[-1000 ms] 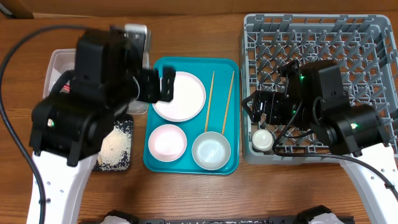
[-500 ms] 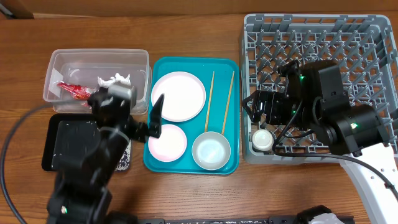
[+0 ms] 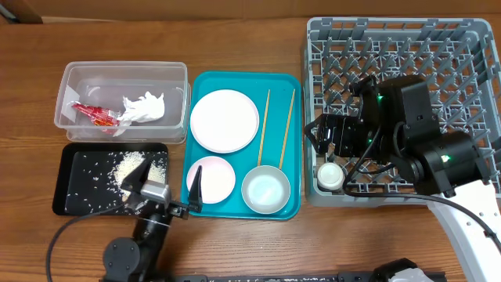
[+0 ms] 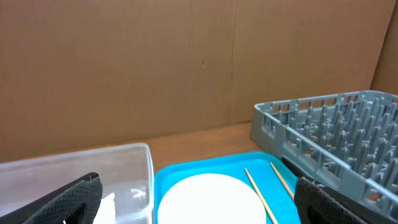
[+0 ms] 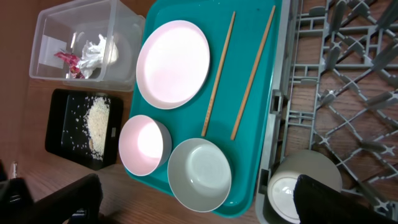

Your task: Sort waste into correct bins and load items into the dishwasher

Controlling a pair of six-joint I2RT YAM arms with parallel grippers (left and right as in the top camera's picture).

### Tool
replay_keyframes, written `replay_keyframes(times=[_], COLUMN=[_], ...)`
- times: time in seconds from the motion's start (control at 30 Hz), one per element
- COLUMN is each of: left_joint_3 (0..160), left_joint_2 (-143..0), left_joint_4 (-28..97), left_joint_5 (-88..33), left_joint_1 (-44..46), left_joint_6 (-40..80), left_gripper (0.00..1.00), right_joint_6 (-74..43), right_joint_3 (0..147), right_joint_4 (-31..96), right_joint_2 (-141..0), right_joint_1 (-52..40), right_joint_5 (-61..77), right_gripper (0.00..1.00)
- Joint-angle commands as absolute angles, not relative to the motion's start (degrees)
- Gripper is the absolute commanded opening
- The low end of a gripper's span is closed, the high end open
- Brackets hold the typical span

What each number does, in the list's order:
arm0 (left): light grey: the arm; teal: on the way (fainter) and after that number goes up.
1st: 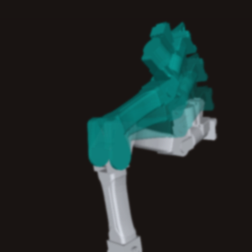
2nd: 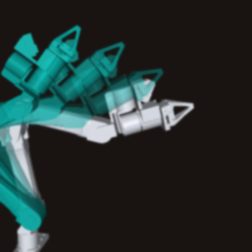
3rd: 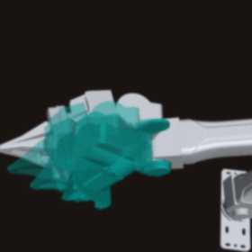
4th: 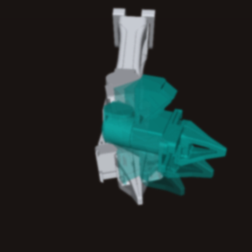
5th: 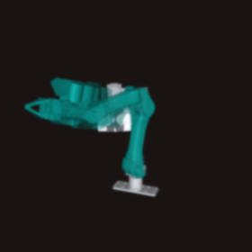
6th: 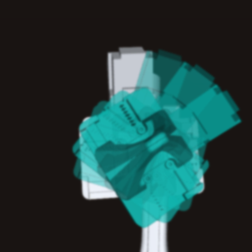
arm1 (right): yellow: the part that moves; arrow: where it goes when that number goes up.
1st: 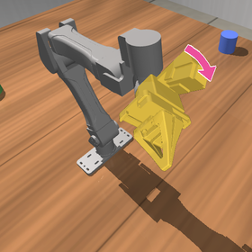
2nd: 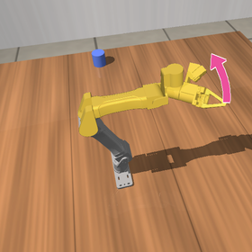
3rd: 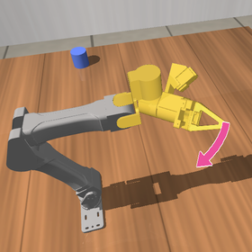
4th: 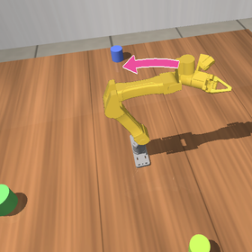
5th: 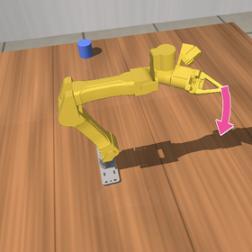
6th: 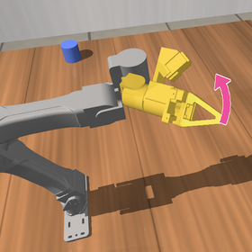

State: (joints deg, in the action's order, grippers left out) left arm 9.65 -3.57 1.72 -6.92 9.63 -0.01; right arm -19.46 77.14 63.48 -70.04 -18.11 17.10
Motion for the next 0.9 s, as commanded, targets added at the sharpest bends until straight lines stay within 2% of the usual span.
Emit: replay_keyframes(times=[0.0,0.13,0.4,0.87], left_joint_3=[4.5,0.1,0.3,0.3], left_joint_2=[-0.3,-0.2,-0.3,-0.6], left_joint_4=[-0.7,-3.7,3.6,3.8], left_joint_5=[-7.5,-7.6,-7.5,-7.1], left_joint_1=[9.2,9.2,9.3,9.3], left_joint_6=[-0.7,0.0,0.0,0.0], left_gripper=[1.0,1.0,1.0,1.0], right_joint_6=[-19.3,-19.3,-19.2,-19.3], right_joint_3=[77.1,77.1,77.1,77.1], right_joint_4=[63.1,63.1,63.1,63.1], right_joint_2=[-70.2,-70.2,-70.2,-70.2], right_joint_1=[-18.4,-18.4,-18.4,-18.4], right_joint_5=[16.6,16.6,16.6,16.6], right_gripper=[1.0,1.0,1.0,1.0])
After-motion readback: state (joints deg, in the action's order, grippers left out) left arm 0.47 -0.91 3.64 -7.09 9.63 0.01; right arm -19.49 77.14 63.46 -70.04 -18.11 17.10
